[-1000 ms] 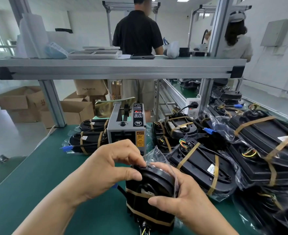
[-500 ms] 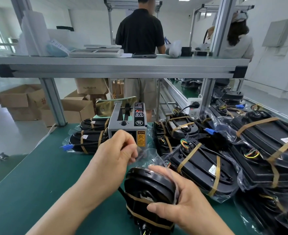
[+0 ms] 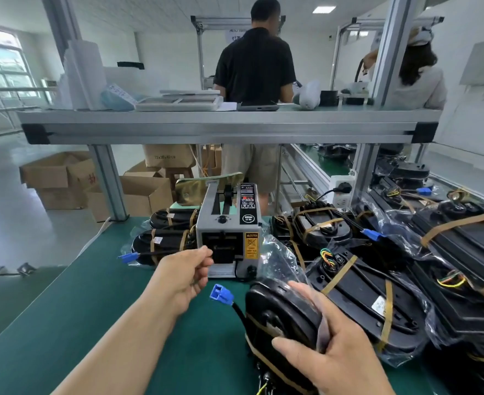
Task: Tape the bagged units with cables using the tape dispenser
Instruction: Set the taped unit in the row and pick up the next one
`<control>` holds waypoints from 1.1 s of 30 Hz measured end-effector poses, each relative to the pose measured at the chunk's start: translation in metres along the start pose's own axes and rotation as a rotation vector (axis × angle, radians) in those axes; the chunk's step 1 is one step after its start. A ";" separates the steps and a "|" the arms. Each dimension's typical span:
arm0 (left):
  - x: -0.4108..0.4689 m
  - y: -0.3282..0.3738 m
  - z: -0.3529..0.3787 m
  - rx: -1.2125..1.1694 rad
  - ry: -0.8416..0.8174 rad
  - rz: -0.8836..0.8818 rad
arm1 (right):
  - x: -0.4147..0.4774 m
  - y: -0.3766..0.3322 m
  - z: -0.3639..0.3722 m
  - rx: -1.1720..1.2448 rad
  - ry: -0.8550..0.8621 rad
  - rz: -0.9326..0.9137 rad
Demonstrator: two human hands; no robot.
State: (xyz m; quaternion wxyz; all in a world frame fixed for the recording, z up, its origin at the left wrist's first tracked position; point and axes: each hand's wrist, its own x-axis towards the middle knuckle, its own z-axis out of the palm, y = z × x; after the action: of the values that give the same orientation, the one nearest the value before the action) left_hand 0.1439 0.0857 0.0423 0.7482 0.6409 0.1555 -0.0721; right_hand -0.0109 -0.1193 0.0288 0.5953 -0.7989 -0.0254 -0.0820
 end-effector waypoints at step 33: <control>-0.087 0.034 -0.001 0.143 -0.241 0.484 | 0.025 0.008 0.024 0.151 0.070 -0.103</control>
State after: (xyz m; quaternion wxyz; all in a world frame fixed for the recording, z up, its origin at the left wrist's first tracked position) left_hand 0.0722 0.0839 0.1021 0.7096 0.6975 -0.0978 0.0221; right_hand 0.0170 -0.1003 0.0189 0.6492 -0.7461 -0.0518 -0.1383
